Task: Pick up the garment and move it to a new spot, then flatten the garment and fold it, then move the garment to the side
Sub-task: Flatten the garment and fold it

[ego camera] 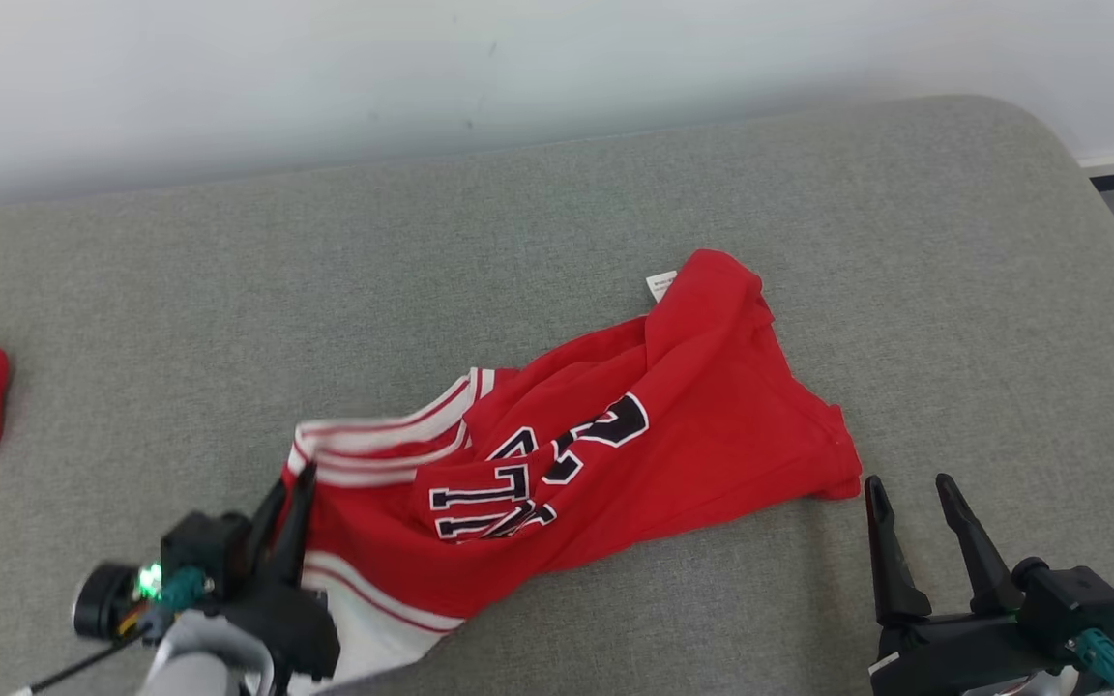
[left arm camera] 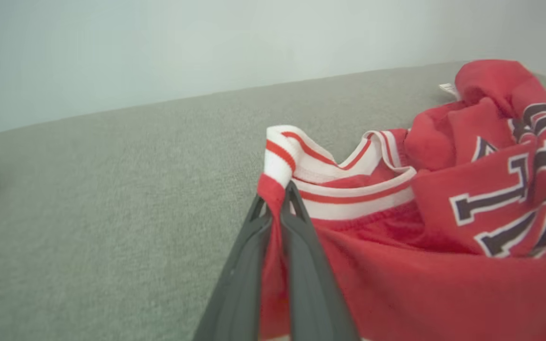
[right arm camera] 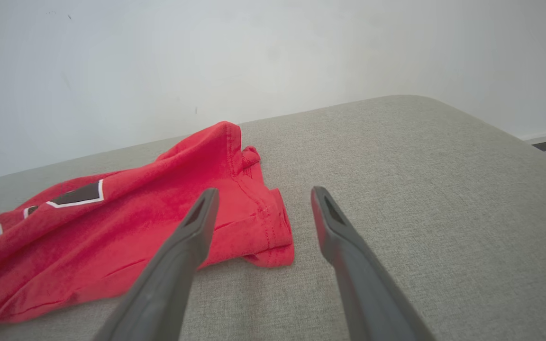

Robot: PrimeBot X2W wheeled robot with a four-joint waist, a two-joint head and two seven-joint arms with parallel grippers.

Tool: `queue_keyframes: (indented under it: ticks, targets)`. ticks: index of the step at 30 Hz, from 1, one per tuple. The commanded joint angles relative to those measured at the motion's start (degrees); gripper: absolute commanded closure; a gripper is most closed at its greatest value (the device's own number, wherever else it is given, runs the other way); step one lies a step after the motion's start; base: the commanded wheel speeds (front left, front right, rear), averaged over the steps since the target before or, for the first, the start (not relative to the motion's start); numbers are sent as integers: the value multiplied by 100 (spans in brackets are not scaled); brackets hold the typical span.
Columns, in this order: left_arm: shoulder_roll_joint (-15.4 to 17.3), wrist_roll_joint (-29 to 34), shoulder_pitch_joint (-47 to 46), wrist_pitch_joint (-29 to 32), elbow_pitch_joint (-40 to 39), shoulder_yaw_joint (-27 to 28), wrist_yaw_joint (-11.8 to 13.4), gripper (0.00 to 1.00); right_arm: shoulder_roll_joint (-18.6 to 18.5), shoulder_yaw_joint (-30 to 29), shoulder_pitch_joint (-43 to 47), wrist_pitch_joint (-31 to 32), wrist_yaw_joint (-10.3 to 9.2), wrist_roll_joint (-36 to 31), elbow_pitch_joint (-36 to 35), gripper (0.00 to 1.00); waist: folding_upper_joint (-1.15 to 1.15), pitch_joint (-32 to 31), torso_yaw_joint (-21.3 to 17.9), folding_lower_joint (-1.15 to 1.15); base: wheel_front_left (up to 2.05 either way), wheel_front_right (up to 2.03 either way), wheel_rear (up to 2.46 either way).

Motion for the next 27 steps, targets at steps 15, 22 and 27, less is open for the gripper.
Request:
queue_keyframes:
  ticks: [15, 22, 27]
  targets:
    - [434, -120, -996, 1, 174, -8, 68, 100, -10, 108, -361, -125, -14, 68, 219, 0, 0, 315, -242, 0, 0, 0, 0]
    - [411, -55, -1167, -141, 547, 57, 134, 100, 17, 103, -409, -169, -14, 55, 313, 0, 0, 338, -278, 0, 0, 0, 0]
    - [347, -21, -1144, -163, 632, 119, 163, 0, 23, 102, -418, -185, -14, 40, 412, 0, 0, 261, -228, 0, 0, 0, 0]
